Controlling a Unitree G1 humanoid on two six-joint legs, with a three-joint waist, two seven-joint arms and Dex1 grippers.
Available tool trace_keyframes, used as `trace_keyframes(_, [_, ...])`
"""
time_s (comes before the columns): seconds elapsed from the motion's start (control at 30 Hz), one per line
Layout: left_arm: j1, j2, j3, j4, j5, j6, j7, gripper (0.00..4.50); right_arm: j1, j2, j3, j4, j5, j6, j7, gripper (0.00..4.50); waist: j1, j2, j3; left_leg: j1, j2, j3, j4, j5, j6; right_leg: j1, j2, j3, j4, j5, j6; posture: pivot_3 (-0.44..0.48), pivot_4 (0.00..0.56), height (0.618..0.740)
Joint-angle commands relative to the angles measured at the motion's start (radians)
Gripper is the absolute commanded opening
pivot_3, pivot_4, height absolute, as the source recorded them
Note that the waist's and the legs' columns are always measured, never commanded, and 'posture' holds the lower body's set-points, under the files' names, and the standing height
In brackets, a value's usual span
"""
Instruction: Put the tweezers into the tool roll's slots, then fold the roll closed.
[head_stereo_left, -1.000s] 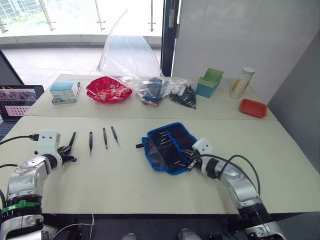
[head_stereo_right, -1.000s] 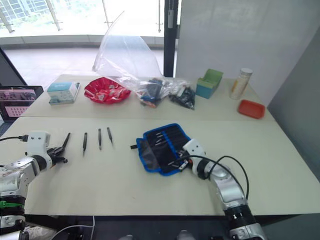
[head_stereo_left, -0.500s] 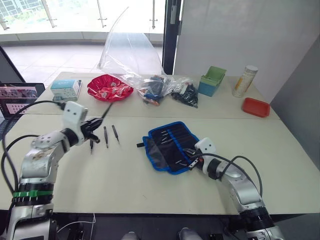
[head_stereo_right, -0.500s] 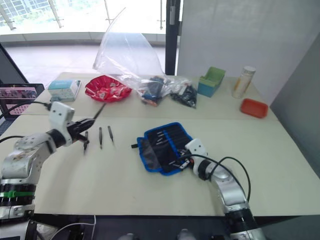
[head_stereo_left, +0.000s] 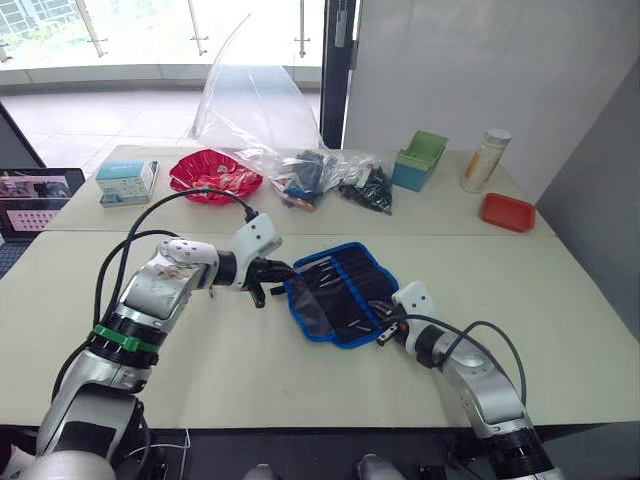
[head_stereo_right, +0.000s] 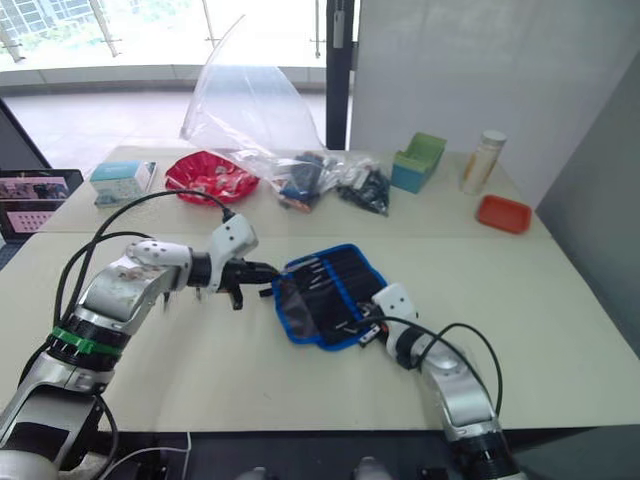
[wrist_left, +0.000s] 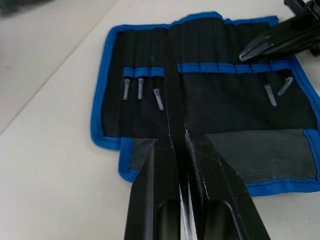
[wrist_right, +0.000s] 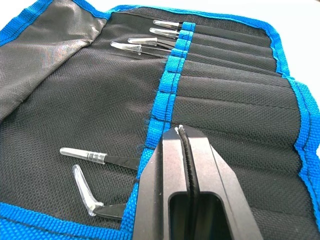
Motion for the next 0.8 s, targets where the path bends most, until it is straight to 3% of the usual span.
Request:
trace_keyframes(0.03, [-0.054, -0.022, -0.043, 0.069, 0.067, -0.049, -0.02, 0.03, 0.017, 0.0, 0.001, 0.013, -0.007, 0.019, -0.009, 0.0, 0.001, 0.0, 0.0, 0.0, 0.0, 0.0, 0.0, 0.0, 0.0, 0.0, 0.0, 0.0, 0.0, 0.0, 0.0, 0.0, 0.15, 0.738])
trace_keyframes(0.4, [-0.1, -0.111, -0.09, 0.158, 0.139, -0.095, -0.072, 0.03, -0.014, 0.011, 0.01, 0.037, -0.012, 0.028, -0.027, 0.0, 0.0, 0.0, 0.0, 0.0, 0.0, 0.0, 0.001, 0.0, 0.0, 0.0, 0.0, 0.0, 0.001, 0.0, 0.0, 0.0, 0.15, 0.738])
trace_keyframes(0.8, [-0.108, -0.188, -0.099, 0.25, 0.233, -0.161, -0.031, 0.03, -0.011, -0.005, -0.006, 0.028, 0.0, 0.055, -0.024, 0.0, 0.003, 0.0, 0.0, 0.0, 0.0, 0.0, 0.002, 0.0, 0.0, 0.0, 0.0, 0.0, 0.001, 0.0, 0.0, 0.0, 0.15, 0.738])
